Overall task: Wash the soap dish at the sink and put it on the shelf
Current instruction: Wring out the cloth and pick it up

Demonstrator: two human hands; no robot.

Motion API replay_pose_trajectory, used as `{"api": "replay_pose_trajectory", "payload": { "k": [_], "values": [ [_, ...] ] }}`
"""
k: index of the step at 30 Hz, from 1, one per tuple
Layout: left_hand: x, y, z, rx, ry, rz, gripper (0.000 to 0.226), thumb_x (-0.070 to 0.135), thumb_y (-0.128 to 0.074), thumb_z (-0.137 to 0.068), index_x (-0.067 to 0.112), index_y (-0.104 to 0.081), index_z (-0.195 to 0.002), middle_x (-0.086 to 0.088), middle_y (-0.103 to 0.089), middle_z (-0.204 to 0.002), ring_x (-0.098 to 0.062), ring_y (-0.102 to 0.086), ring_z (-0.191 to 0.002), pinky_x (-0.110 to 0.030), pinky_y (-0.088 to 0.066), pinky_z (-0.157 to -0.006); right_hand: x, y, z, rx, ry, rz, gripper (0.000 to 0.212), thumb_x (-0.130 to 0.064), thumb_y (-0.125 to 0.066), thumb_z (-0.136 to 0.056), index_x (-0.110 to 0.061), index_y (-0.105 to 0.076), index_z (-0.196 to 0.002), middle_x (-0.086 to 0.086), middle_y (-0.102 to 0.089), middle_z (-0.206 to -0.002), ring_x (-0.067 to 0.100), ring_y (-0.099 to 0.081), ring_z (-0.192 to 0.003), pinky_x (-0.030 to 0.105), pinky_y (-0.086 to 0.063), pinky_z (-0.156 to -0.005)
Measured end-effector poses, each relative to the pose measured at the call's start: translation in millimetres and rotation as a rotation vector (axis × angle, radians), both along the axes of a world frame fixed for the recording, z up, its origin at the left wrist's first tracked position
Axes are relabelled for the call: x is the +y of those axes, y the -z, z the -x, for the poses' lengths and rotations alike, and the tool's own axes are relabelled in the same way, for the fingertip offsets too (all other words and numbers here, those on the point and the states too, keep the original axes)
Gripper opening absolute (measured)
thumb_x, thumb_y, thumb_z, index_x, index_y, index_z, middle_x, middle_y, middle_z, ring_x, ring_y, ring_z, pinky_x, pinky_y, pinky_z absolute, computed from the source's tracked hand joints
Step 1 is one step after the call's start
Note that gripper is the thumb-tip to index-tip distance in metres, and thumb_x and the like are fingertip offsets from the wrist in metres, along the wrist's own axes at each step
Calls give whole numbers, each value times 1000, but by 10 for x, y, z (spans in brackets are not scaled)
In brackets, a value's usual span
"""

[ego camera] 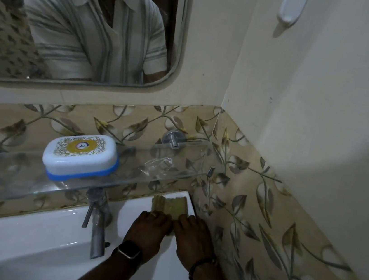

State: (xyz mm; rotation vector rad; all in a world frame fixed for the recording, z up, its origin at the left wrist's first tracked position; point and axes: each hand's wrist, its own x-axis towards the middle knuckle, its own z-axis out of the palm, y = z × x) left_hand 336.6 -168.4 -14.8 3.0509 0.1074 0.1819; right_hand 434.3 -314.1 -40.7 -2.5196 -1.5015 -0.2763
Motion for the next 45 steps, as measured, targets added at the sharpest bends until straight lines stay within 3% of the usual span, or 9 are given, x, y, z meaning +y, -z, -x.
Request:
{"api": "replay_pose_trajectory", "payload": {
  "k": [7,17,21,26,30,35,38,40,45],
  "values": [
    [-91,-56,54,-99,-65,-42,40,4,-75,-55,21,-72,-91,2,-69,-71,-25,-64,-62,-31,-50,-65,-193,-112,87,63,149,-128,20,-5,-67,-75,-22,-65,-85,-1,-62,-82,22,-61,-73,37,-52,-65],
    [-158,-586,223,-220,-232,165,27,12,-80,-64,27,-66,-81,8,-61,-62,-19,-56,-54,-26,-28,-57,-141,-484,129,343,235,-595,19,-22,-62,-90,-11,-70,-103,4,-64,-104,22,-63,-94,38,-56,-82],
    [-166,-703,293,-288,-278,335,16,20,-56,-84,33,-61,-92,8,-66,-77,-20,-59,-73,-33,-33,-59,-188,-579,210,439,278,-690,23,-24,-66,-93,-11,-68,-113,2,-64,-108,17,-62,-98,35,-55,-85],
    [-300,-845,407,-453,-198,641,13,35,-48,-97,33,-60,-94,12,-68,-78,-12,-61,-73,-35,-49,-64,-315,-634,244,622,252,-714,36,-14,-69,-93,-11,-63,-128,4,-58,-126,20,-56,-119,38,-47,-104],
    [-446,-995,501,-545,-208,833,12,39,-49,-97,36,-57,-89,12,-66,-70,-7,-62,-66,-33,-50,-59,-455,-722,329,769,190,-790,46,-34,-69,-88,-24,-58,-132,1,-58,-135,13,-56,-125,32,-46,-104],
    [-480,-1172,657,-605,-270,962,9,28,-62,-92,35,-62,-87,17,-69,-79,-6,-65,-70,-20,-47,-59,-435,-899,527,954,74,-863,39,-40,-71,-88,-28,-66,-125,1,-72,-122,20,-67,-114,39,-55,-95],
    [-447,-1285,826,-641,-243,1018,5,30,-62,-89,34,-65,-87,15,-70,-77,-6,-65,-70,-15,-46,-60,-295,-1064,731,817,33,-867,15,-28,-63,-97,-35,-72,-108,-3,-76,-103,13,-71,-96,27,-57,-82],
    [-403,-1349,955,-674,-246,1041,3,29,-63,-88,30,-66,-87,11,-69,-75,-8,-64,-69,-19,-48,-61,-161,-1164,852,721,33,-876,21,-19,-58,-99,-35,-71,-99,-6,-75,-92,8,-69,-85,22,-56,-74],
    [-257,-1480,1263,-768,-305,1121,7,25,-65,-86,26,-69,-90,9,-70,-77,-5,-64,-71,-18,-49,-64,206,-1364,1075,615,9,-959,17,-30,-52,-102,-31,-63,-89,-2,-66,-80,17,-61,-70,39,-52,-62]
  ]
}}
